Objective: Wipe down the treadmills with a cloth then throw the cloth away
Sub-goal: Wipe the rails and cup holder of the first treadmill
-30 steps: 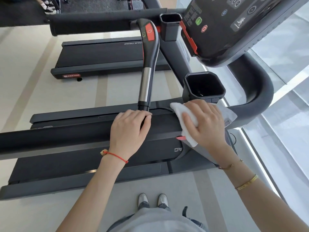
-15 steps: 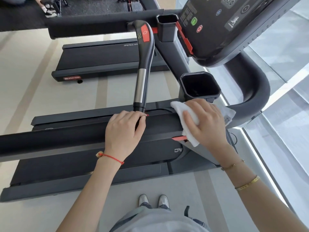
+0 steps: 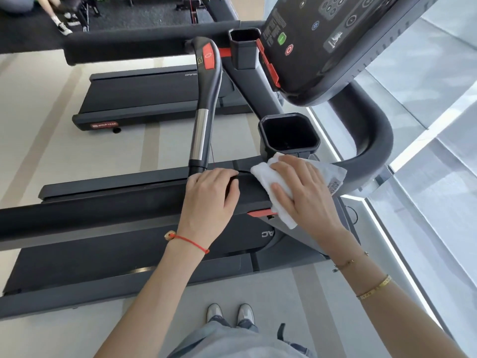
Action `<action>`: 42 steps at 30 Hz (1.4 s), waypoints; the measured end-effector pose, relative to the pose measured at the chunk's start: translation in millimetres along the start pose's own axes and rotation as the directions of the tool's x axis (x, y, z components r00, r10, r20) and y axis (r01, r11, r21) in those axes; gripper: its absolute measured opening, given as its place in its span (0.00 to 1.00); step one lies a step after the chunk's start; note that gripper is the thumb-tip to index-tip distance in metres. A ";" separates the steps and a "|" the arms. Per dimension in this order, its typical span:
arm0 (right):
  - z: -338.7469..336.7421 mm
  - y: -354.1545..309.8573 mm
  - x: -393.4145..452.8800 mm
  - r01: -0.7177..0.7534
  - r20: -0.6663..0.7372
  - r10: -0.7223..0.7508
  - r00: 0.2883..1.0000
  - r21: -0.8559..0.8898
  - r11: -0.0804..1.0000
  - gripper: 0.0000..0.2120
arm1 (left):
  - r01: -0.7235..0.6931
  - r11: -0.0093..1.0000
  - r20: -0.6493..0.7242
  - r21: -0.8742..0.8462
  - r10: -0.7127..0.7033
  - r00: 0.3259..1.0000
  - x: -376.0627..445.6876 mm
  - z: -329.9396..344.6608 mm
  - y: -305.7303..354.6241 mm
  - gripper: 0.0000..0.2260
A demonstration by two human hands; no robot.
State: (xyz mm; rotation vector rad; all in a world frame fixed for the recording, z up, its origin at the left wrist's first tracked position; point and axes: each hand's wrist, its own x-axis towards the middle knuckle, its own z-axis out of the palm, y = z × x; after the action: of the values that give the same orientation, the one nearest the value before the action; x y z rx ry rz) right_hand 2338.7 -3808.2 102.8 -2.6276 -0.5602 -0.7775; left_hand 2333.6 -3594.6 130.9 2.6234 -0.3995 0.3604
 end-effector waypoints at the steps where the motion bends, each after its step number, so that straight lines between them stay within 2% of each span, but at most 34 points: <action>1: -3.0 0.9 -1.7 -0.001 0.005 0.001 1.000 -0.010 1.000 0.16 | -0.006 1.000 0.000 -0.003 0.006 1.000 0.7 0.9 1.9 0.11; 10: -12.1 9.6 -10.3 -0.086 0.022 0.085 0.996 0.062 0.994 0.18 | -0.026 1.000 0.005 0.001 0.026 1.000 -1.9 0.5 2.9 0.12; 18: 4.1 -21.5 5.2 -0.023 -0.008 0.023 1.000 -0.072 0.997 0.16 | 0.010 0.999 -0.005 0.035 -0.010 1.000 -14.2 -10.2 -14.5 0.13; 20: 8.3 -35.7 16.2 0.011 0.031 -0.008 0.999 -0.077 0.997 0.16 | 0.016 0.999 -0.009 0.046 -0.015 1.000 -16.4 -13.2 -21.3 0.13; 24: 18.1 -67.6 47.8 0.063 0.200 -0.055 0.978 -0.035 0.997 0.18 | 0.056 0.997 -0.041 0.062 -0.053 0.998 -21.7 -22.2 -41.9 0.11; 31: 25.2 -79.0 74.2 0.001 0.367 0.005 0.930 -0.016 1.000 0.20 | 0.103 0.992 -0.070 0.067 -0.099 0.993 -35.5 -50.3 -91.3 0.10; 35: 40.5 -116.5 74.5 0.109 0.292 -0.094 0.952 -0.035 0.993 0.19 | 0.095 0.992 -0.071 0.088 -0.088 0.994 -48.2 -68.7 -121.6 0.13; 42: 55.0 -139.9 71.7 0.061 0.176 -0.044 0.983 -0.093 0.994 0.17 | 0.060 0.992 -0.074 0.109 -0.052 0.996 -69.6 -96.3 -167.3 0.12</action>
State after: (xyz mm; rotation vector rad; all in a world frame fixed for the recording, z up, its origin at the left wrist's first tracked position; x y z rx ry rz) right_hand 2354.0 -3644.6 129.8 -2.8004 -0.6569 -0.6087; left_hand 2308.0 -3391.1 124.8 2.7143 -0.2892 0.4690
